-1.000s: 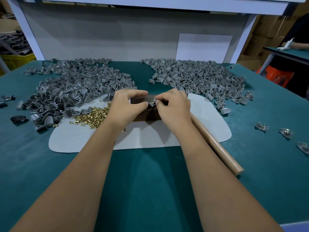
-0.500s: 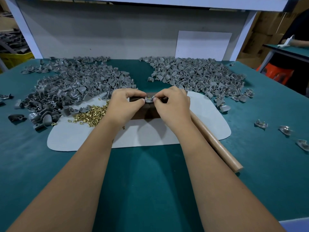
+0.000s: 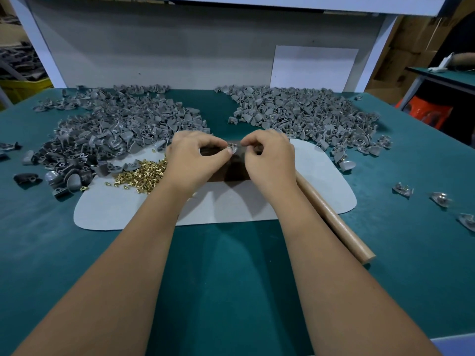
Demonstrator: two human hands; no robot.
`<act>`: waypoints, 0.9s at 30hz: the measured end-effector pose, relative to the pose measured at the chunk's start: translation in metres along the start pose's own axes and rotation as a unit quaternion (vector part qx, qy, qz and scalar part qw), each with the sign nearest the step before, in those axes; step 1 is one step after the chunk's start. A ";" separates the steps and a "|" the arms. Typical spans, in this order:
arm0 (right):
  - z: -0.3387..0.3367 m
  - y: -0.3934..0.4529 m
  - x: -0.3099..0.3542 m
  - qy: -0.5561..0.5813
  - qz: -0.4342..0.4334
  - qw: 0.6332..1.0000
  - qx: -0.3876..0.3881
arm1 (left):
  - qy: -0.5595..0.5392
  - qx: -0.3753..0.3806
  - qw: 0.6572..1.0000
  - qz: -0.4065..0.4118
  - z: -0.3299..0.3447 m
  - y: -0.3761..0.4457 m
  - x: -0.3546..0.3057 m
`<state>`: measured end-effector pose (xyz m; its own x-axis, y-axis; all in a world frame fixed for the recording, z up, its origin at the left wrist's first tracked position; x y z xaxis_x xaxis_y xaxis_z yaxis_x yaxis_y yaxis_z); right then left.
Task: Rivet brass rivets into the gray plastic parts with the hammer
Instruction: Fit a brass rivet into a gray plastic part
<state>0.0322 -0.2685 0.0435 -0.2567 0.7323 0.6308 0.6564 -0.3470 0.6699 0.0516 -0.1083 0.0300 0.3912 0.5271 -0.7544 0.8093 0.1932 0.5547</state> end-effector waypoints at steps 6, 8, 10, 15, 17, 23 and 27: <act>0.009 -0.002 -0.006 -0.046 -0.008 0.998 0.029 | 0.071 -0.030 0.996 0.038 0.001 -0.001 -0.006; 0.010 -0.003 -0.005 -0.046 -0.012 0.998 0.029 | 0.053 -0.017 0.998 0.032 0.002 0.000 -0.004; 0.010 -0.003 -0.005 -0.050 -0.011 0.998 0.032 | 0.045 -0.004 0.998 0.031 0.003 0.001 -0.001; 0.008 -0.001 -0.005 -0.044 -0.008 0.999 0.031 | -0.020 0.017 1.000 -0.001 0.004 0.006 0.006; 0.005 -0.001 -0.004 -0.019 -0.004 1.000 0.021 | -0.023 0.012 1.000 0.011 0.004 0.006 0.005; 0.009 -0.003 0.002 0.010 -0.010 0.999 0.031 | -0.002 0.018 0.998 0.054 0.005 0.007 0.002; 0.010 -0.002 0.003 0.004 -0.005 0.999 0.038 | 0.019 0.006 0.996 0.087 0.003 0.007 -0.005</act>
<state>0.0376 -0.2594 0.0405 -0.2687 0.7301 0.6284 0.7061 -0.2944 0.6440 0.0566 -0.1126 0.0366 0.5102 0.5821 -0.6331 0.7355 0.0863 0.6720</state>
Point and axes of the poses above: each hand's wrist, its own y-axis towards the middle knuckle, its own z-axis out of the palm, x = y × z, the point moved 8 cm from there along y, towards the middle knuckle, and after that the axes turned 15 degrees about -x, right-handed, at the moved point
